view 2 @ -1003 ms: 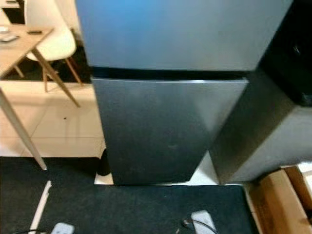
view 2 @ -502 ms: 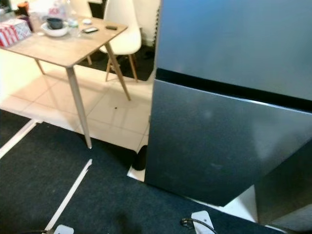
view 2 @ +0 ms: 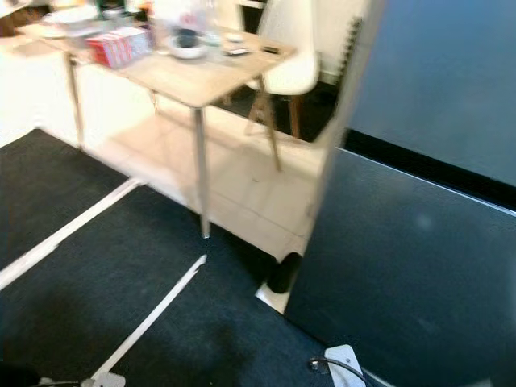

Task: Restocking fridge

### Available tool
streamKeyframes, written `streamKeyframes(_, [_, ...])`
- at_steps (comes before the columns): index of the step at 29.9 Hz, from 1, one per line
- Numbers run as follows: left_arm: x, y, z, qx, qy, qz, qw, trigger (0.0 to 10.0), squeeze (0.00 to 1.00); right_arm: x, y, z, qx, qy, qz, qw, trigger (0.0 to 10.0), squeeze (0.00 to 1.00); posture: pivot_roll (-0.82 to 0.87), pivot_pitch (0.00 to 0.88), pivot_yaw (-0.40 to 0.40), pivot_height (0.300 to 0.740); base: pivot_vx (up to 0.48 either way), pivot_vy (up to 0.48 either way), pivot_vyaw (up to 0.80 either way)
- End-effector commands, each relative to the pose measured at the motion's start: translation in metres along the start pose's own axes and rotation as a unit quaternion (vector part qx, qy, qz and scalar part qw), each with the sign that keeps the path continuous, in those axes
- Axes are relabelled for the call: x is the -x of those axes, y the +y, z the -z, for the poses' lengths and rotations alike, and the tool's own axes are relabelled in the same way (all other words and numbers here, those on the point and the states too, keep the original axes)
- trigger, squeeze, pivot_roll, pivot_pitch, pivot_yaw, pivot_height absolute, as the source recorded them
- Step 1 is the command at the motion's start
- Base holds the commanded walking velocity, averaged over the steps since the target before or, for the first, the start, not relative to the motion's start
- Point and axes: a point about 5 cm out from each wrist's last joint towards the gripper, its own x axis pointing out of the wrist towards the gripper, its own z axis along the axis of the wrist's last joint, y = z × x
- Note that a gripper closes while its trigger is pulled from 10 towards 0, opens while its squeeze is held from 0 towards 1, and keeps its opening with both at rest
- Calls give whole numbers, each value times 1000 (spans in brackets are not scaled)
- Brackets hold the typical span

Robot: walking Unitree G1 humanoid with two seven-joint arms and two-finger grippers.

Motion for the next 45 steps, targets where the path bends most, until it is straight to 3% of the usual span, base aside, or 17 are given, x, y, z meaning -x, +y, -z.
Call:
streamKeyframes(1, [-1, -4, -6, -3, -8, 4, 1000, 10000, 0, 1, -2, 6, 0, 9, 3, 1000, 10000, 0, -62, 82, -59, 740, 0, 0, 788])
streamKeyframes(38, [-2, -4, -13, 3, -22, 2, 1000, 10000, 0, 1, -5, 3, -2, 1, 8, 1000, 10000, 0, -64, 75, -62, 740, 0, 0, 791])
streamKeyframes(43, [-5, 4, -31, 37, -58, -23, 997, 10000, 0, -1, -9, -27, -69, -77, 12, 995, 10000, 0, -60, 79, -64, 740, 0, 0, 145])
streamKeyframes(44, [-6, 15, -57, 61, -106, -49, 991, 10000, 0, -1, -15, -54, -107, -135, 23, 985, 10000, 0, -65, 83, -63, 740, 0, 0, 0])
streamKeyframes(45, [-7, 20, -69, 70, -126, -59, 988, 10000, 0, -1, -18, -63, -118, -155, 30, 980, 10000, 0, -65, 83, -64, 740, 0, 0, 0])
